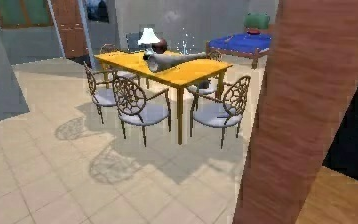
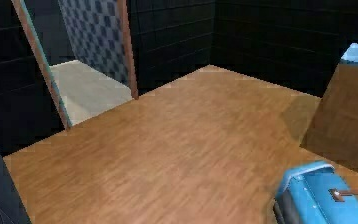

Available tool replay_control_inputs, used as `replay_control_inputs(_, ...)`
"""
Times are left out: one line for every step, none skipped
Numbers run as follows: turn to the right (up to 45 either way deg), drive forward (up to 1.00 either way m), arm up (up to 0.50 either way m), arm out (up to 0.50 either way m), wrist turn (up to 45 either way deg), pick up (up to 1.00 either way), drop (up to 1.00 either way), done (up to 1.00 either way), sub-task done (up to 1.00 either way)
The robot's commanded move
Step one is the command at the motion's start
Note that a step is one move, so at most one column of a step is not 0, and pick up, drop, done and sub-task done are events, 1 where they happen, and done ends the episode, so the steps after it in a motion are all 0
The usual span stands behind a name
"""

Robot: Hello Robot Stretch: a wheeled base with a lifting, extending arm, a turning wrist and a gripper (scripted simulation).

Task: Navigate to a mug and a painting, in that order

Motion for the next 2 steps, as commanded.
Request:
replay_control_inputs(-45.0, 0.00, 0.00, 0.00, 0.0, 0.00, 0.00, 0.00, 0.00)
replay_control_inputs(-6.0, 0.00, 0.00, 0.00, 0.0, 0.00, 0.00, 0.00, 0.00)
